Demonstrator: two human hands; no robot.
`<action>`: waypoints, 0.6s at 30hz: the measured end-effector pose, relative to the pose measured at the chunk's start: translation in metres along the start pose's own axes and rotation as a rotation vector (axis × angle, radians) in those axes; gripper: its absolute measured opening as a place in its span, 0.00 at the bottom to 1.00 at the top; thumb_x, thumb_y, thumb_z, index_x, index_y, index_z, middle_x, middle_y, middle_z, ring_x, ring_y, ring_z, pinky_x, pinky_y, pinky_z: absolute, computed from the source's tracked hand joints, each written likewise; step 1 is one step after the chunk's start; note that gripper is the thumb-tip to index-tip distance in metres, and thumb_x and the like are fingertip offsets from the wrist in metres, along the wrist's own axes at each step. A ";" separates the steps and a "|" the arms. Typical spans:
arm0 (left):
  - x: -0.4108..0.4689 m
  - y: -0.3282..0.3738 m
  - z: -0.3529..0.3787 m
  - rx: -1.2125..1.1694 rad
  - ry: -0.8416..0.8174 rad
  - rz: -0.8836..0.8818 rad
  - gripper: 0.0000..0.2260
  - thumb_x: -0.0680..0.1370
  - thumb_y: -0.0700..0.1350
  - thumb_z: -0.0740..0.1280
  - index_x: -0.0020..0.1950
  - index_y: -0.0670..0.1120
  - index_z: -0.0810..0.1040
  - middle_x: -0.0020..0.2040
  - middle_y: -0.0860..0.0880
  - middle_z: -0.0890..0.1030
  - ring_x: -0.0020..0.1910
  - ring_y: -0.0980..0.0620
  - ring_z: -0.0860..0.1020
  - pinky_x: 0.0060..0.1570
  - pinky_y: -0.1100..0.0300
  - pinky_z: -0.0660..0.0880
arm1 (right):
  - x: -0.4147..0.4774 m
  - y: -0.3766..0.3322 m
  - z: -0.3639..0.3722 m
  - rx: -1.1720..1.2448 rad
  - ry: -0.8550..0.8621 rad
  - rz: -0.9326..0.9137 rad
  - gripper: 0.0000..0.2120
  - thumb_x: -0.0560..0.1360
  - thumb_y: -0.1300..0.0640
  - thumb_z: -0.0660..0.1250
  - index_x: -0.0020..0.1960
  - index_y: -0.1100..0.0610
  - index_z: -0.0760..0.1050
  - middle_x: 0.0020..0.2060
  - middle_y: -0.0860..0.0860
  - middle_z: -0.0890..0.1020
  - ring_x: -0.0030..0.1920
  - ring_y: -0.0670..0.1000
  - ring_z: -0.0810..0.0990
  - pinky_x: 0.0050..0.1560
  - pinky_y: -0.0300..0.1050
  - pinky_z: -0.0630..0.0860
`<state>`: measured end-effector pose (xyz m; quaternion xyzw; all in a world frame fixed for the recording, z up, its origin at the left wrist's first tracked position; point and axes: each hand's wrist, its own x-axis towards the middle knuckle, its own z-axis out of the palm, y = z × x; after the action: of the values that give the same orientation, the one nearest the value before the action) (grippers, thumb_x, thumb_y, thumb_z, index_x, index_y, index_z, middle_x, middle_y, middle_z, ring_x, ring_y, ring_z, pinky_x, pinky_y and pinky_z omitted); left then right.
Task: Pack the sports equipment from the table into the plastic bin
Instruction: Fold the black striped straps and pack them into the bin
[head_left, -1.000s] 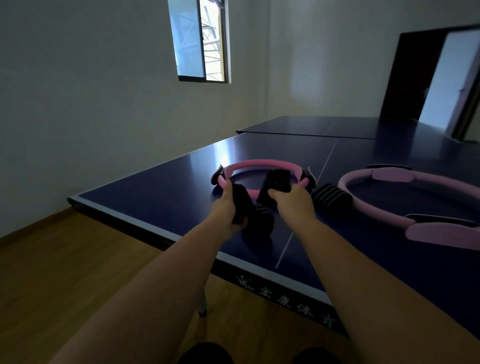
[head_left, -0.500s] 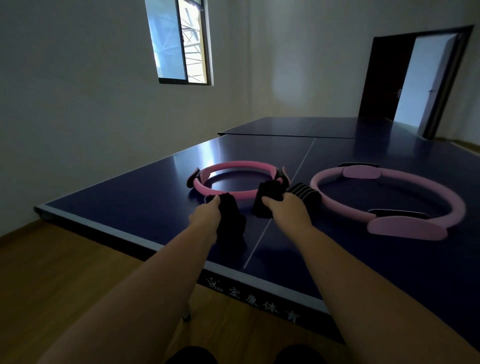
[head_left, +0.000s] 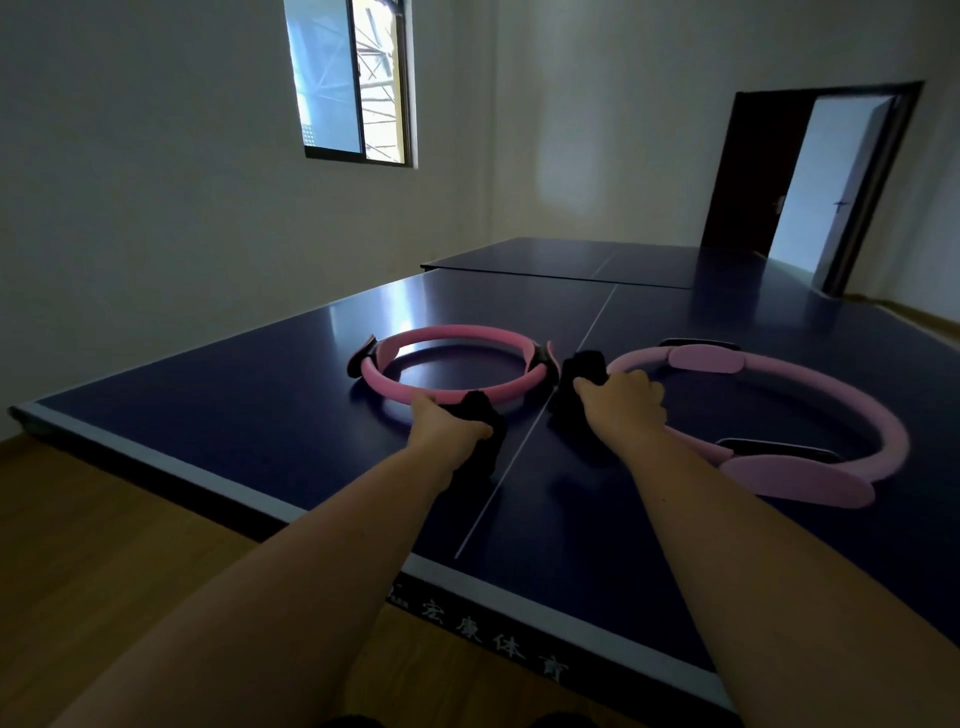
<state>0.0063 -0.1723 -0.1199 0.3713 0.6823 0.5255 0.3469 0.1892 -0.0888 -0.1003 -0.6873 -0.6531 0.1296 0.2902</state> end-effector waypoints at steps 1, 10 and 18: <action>0.004 0.000 0.003 -0.031 -0.002 0.003 0.23 0.74 0.36 0.73 0.62 0.43 0.63 0.43 0.45 0.73 0.34 0.51 0.75 0.21 0.62 0.73 | 0.003 0.000 0.002 -0.019 -0.012 -0.012 0.31 0.79 0.41 0.58 0.72 0.63 0.66 0.69 0.60 0.68 0.68 0.62 0.65 0.66 0.59 0.66; 0.023 -0.001 0.013 -0.054 -0.033 0.030 0.07 0.73 0.35 0.73 0.49 0.39 0.78 0.40 0.44 0.80 0.35 0.50 0.80 0.25 0.66 0.74 | 0.028 0.004 0.025 -0.203 -0.161 0.014 0.28 0.76 0.43 0.60 0.71 0.56 0.66 0.69 0.59 0.70 0.68 0.62 0.66 0.67 0.60 0.63; 0.011 0.015 0.025 0.328 -0.351 0.189 0.12 0.77 0.43 0.69 0.58 0.44 0.73 0.51 0.51 0.77 0.56 0.49 0.77 0.51 0.63 0.75 | 0.028 -0.005 0.038 -0.164 -0.135 -0.137 0.20 0.72 0.47 0.64 0.60 0.56 0.74 0.59 0.57 0.74 0.60 0.61 0.70 0.58 0.53 0.69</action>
<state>0.0250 -0.1486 -0.1114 0.5701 0.6501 0.3654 0.3447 0.1676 -0.0533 -0.1223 -0.6522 -0.7250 0.1017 0.1967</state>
